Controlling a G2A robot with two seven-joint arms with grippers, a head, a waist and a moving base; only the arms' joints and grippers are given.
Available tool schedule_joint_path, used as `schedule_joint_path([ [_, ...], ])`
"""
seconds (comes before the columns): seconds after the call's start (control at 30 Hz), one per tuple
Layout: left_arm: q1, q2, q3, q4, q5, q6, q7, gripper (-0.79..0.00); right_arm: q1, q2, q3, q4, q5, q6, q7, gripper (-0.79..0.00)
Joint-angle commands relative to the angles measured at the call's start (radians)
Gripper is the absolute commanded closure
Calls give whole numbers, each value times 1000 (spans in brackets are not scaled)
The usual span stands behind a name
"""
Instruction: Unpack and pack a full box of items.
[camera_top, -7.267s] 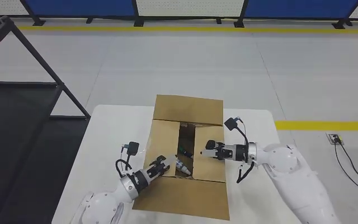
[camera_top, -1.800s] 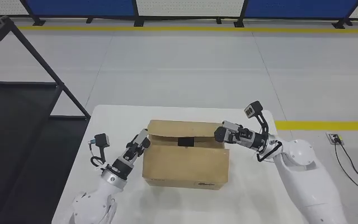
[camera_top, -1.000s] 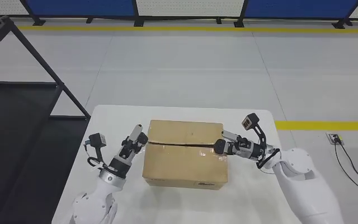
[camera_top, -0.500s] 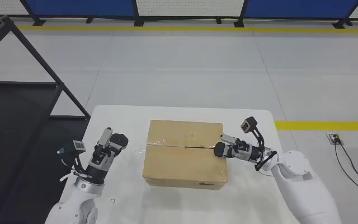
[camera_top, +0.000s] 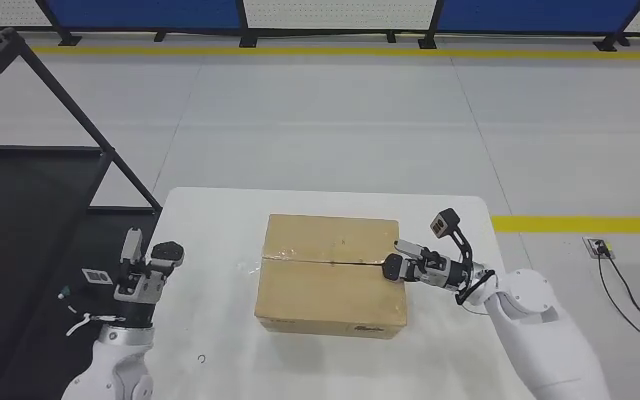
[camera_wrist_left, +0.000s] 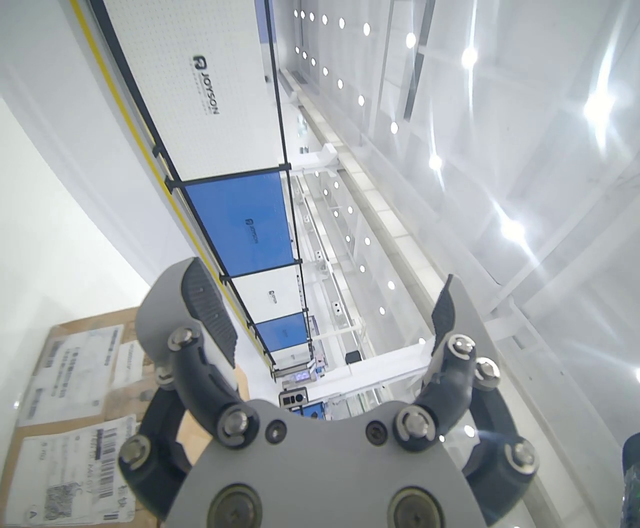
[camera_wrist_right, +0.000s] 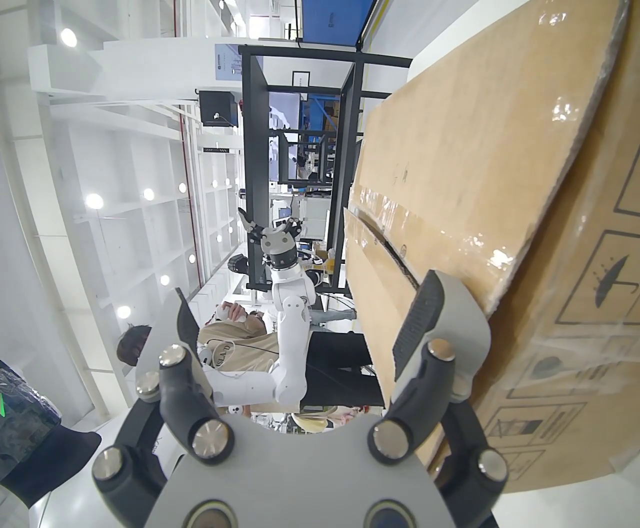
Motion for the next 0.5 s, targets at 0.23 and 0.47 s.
schedule_joint_path([
  [0.23,31,-2,-35,5,-24,-2,-5,-785,0,0,0,0,0,0,0,-785],
  [0.47,31,-2,-35,5,-24,-2,-5,-785,0,0,0,0,0,0,0,-785],
])
